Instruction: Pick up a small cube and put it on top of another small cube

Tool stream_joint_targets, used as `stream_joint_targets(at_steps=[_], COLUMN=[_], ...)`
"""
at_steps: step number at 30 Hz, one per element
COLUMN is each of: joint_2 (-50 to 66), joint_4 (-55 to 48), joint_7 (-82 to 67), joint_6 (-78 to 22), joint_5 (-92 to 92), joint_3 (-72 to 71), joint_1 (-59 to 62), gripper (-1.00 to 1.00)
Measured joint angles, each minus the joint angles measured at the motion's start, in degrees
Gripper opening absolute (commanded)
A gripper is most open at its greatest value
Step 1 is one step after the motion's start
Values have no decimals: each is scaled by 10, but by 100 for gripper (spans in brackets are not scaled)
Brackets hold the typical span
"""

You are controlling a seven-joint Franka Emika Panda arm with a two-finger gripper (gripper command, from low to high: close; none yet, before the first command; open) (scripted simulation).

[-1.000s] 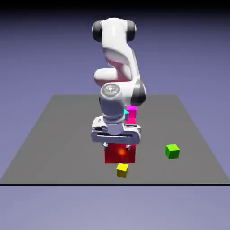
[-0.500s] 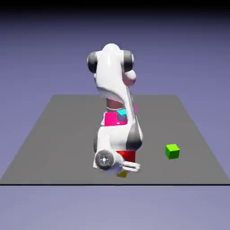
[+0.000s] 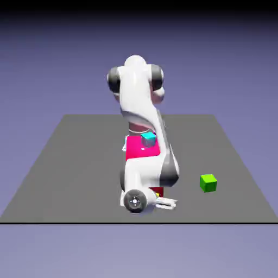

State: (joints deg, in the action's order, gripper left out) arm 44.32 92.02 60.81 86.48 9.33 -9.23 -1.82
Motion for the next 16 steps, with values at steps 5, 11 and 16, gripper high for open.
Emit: stream_joint_targets(at_steps=[5, 11, 16], joint_2=[-52, -72, -70], joint_4=[63, 134, 154], joint_7=[44, 60, 57], joint_6=[17, 72, 94], joint_5=[5, 10, 9], joint_3=[-59, -87, -87], joint_1=[-104, -156, -158], gripper=[-100, -100, 100])
